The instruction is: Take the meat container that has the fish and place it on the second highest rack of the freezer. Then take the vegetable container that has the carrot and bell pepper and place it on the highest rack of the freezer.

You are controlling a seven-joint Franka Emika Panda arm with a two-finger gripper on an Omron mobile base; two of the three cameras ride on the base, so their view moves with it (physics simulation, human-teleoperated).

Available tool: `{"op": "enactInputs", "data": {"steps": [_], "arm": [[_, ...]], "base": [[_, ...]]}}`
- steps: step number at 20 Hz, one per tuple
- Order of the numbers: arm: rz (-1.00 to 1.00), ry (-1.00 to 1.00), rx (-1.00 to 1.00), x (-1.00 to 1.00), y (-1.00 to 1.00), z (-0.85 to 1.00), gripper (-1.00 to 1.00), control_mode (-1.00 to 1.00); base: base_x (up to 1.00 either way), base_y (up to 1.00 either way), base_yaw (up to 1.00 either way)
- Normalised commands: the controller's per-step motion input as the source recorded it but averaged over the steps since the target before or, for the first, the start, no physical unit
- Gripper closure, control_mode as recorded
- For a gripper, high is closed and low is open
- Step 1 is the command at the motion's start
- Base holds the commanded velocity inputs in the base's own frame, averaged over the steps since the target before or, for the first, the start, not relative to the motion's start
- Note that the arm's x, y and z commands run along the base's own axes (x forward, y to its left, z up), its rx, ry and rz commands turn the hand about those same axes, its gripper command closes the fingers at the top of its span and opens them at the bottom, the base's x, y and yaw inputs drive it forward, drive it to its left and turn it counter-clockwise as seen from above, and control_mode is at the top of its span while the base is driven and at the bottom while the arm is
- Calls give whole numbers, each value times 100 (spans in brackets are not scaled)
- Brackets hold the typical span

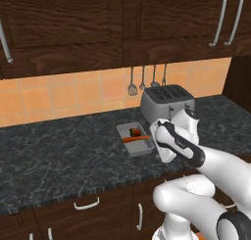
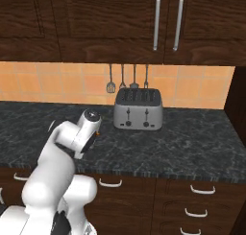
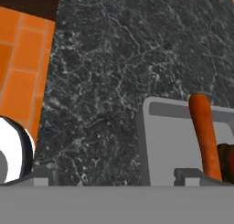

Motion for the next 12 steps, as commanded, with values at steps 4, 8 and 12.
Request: {"op": "enactInputs", "data": {"steps": [4,8,12], "arm": [[0,0,-1,29,4,-34,-100,-100],[0,0,0,10,1,-34,-100,-100],[0,0,0,18,1,-29,-100,-100]], "base": [[0,0,0],[0,0,0],[0,0,0]]}}
